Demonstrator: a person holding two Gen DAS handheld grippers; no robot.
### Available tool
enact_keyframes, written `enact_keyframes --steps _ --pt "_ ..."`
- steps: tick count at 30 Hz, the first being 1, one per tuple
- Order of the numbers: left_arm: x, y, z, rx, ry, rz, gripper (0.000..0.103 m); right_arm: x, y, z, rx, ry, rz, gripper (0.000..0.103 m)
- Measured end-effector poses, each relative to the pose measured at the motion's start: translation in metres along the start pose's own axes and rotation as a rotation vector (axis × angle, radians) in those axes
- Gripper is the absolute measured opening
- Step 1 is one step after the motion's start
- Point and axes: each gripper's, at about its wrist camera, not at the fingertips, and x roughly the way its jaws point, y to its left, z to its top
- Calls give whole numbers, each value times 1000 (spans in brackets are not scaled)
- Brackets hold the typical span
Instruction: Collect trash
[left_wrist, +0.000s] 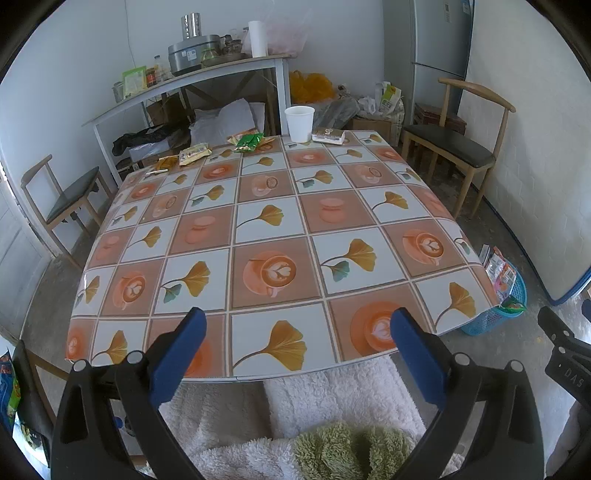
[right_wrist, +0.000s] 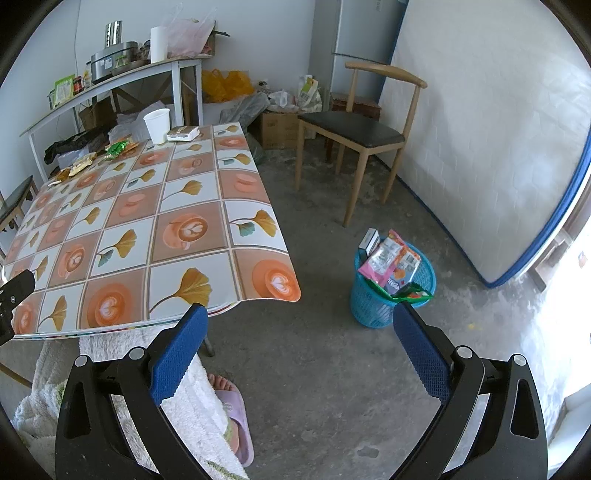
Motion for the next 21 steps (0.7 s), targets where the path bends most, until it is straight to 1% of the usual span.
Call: enact_keyframes --steps 21 --pt "0 1 1 -1 0 -1 98 -1 0 4 -6 -6 1 95"
